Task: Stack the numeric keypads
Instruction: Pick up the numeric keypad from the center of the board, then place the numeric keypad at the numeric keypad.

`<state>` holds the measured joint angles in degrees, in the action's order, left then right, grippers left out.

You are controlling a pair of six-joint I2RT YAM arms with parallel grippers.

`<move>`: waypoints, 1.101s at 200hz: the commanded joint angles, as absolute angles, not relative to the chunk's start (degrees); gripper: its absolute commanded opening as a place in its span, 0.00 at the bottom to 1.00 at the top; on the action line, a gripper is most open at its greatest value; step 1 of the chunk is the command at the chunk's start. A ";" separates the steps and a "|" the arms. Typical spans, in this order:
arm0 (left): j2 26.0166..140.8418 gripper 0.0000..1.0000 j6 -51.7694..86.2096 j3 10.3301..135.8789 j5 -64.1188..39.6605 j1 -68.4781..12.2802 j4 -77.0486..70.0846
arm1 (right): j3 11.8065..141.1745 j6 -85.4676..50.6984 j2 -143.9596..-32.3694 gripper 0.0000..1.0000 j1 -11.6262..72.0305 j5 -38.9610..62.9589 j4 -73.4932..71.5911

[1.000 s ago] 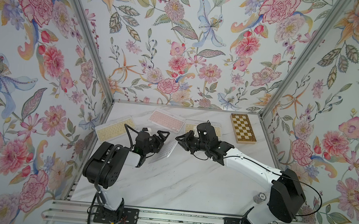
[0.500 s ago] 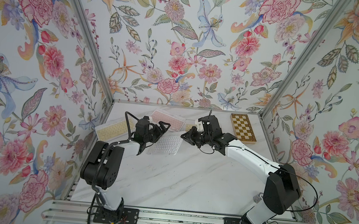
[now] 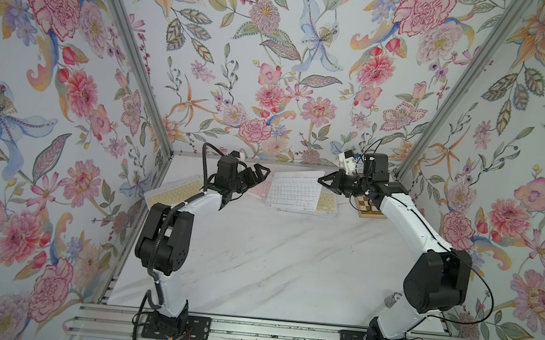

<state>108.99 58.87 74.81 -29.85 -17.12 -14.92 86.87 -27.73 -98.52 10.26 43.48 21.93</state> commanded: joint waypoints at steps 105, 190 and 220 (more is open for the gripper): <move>132.02 0.99 51.97 104.79 -28.04 -21.98 2.16 | 95.59 -17.10 -112.12 0.03 -0.58 60.96 22.91; 136.03 0.99 52.44 107.87 -29.49 -23.68 4.04 | 100.84 -13.33 -120.90 0.07 -2.63 64.69 27.56; 136.05 0.99 52.53 107.68 -29.84 -24.21 4.15 | 102.65 -11.80 -123.21 0.09 -2.98 63.51 30.17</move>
<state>134.80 53.32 105.97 -29.43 -23.42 3.20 100.09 -14.66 -121.73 -2.09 62.39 27.44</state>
